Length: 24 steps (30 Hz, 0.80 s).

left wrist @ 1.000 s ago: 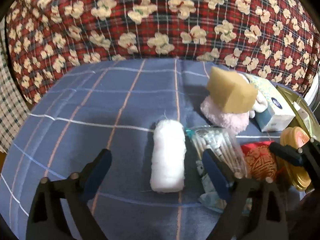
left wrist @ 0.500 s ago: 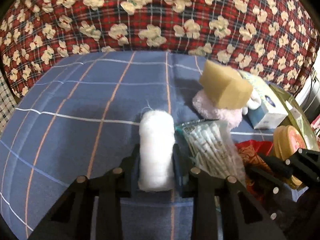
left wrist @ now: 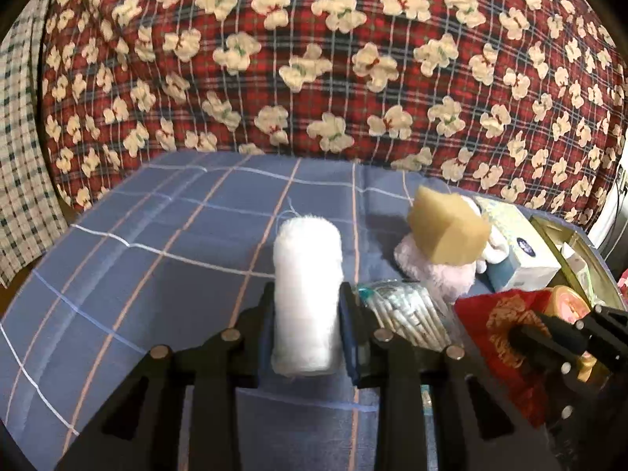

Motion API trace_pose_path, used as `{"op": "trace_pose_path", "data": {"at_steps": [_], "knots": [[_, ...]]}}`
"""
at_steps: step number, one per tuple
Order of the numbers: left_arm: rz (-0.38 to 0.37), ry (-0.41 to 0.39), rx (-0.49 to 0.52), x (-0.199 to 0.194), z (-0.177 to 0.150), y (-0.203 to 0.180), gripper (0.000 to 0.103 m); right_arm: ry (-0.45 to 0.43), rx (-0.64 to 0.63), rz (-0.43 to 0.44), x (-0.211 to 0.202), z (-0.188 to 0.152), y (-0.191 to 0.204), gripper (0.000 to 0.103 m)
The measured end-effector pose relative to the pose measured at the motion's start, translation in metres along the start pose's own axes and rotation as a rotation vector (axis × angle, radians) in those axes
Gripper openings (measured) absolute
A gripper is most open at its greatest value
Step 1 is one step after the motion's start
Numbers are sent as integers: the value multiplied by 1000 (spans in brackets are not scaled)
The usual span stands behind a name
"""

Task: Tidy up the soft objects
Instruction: 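Grasp the white gauze roll with the left tool while the right tool grasps the red pouch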

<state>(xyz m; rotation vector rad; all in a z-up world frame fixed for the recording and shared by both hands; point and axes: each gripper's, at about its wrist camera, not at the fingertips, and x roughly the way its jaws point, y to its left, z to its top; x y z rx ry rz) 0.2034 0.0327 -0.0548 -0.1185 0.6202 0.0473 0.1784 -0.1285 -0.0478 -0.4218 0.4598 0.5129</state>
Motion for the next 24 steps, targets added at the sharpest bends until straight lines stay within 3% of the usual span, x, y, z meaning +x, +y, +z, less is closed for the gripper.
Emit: {"op": "trace_pose_path", "data": {"at_steps": [12, 24], "knots": [[71, -103, 10, -19, -2, -4, 28, -56, 7, -18, -3, 5, 1, 11], [89, -192, 11, -34, -4, -21, 28, -94, 45, -31, 4, 13, 0, 11]]}}
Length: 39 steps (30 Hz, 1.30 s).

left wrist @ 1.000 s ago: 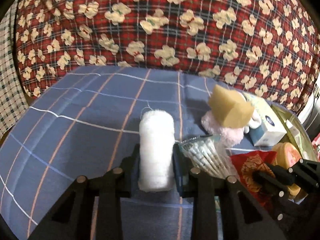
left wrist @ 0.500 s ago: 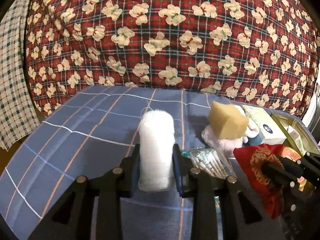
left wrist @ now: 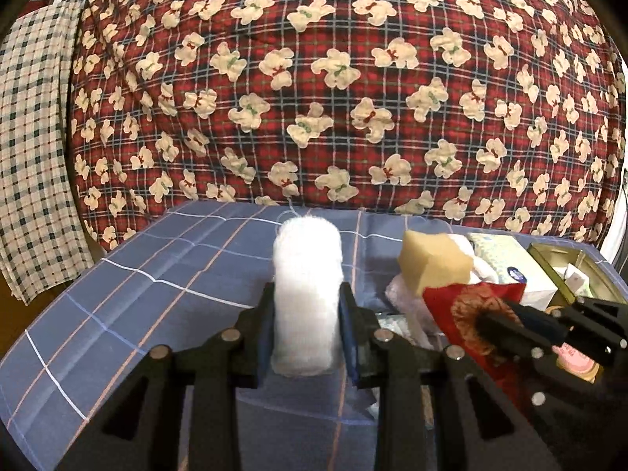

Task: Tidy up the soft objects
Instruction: 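Grasp the white gauze roll with the left tool while the right tool grasps the red pouch, then lift and carry the gauze roll and red pouch with both tools over the tray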

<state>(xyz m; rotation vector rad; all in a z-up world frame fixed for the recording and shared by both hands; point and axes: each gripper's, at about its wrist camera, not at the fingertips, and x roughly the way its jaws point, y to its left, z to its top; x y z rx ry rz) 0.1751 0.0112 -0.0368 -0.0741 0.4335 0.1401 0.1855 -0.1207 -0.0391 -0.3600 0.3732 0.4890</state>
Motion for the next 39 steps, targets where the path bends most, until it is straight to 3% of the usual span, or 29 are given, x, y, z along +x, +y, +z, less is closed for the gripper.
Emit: {"op": "trace_pose_path", "data": {"at_steps": [9, 32, 39], "knots": [[4, -22, -8, -4, 0, -7, 28, -66, 30, -30, -6, 2, -5, 11], [-23, 4, 11, 6, 2, -35, 28, -58, 117, -68, -9, -1, -25, 11], [-3, -33, 40, 0, 1, -40, 28, -58, 173, -79, -12, -4, -37, 11]]}}
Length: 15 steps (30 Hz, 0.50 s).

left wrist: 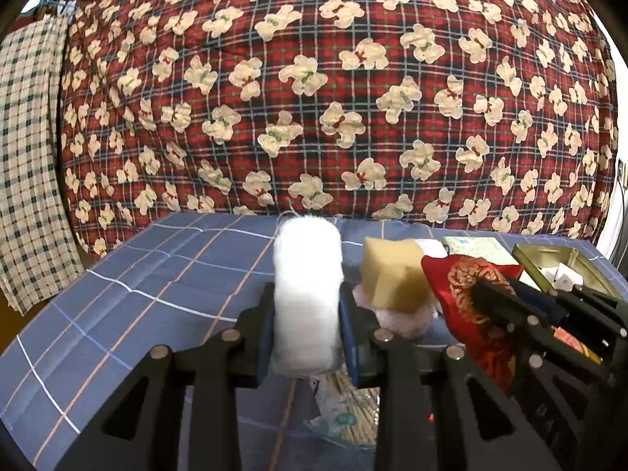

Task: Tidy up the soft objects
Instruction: 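Lift and carry the gauze roll and red pouch with both tools over the tray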

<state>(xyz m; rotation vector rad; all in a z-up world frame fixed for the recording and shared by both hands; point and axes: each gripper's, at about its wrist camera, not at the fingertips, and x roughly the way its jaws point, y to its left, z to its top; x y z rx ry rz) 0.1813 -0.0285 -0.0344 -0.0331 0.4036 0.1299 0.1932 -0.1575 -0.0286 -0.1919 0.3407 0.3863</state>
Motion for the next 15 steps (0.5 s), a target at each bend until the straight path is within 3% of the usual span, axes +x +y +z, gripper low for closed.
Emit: {"op": "trace_pose_path", "data": {"at_steps": [15], "knots": [[-13, -48, 18, -8, -1, -3, 28, -36, 5, -40, -13, -3, -10, 11]]}}
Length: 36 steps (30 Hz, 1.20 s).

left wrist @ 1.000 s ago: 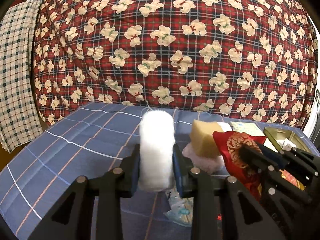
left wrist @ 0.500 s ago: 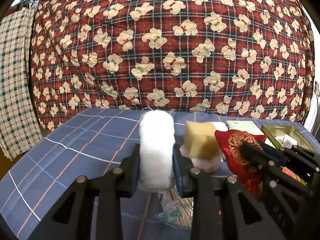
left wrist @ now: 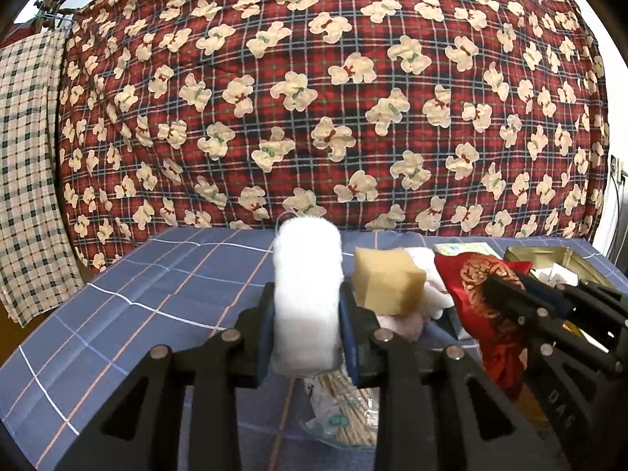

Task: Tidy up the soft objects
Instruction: 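Lift and carry the gauze roll and red pouch with both tools over the tray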

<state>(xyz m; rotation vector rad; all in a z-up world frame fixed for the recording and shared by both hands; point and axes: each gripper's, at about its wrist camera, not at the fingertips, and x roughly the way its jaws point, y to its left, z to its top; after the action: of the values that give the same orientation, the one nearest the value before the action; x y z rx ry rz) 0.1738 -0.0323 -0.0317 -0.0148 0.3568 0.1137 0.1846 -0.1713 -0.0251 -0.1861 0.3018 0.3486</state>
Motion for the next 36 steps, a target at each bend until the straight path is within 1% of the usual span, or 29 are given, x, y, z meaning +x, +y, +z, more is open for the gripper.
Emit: {"op": "trace_pose_path", "data": {"at_steps": [6, 17, 22, 29, 36], "knots": [[-5, -6, 3, -1, 0, 0, 28, -9, 9, -11, -3, -1, -5, 11], [1, -4, 11, -1, 0, -2, 28, -55, 10, -35, -12, 0, -9, 11], [-28, 28, 24, 5, 2, -7, 28, -75, 31, -51, -15, 2, -15, 11], [-78, 64, 44, 10, 1, -25, 28, -84, 73, -73, -18, 5, -26, 11], [-94, 87, 36, 11, 2, -31, 28, -108, 91, -102, -25, 6, -32, 11]]}}
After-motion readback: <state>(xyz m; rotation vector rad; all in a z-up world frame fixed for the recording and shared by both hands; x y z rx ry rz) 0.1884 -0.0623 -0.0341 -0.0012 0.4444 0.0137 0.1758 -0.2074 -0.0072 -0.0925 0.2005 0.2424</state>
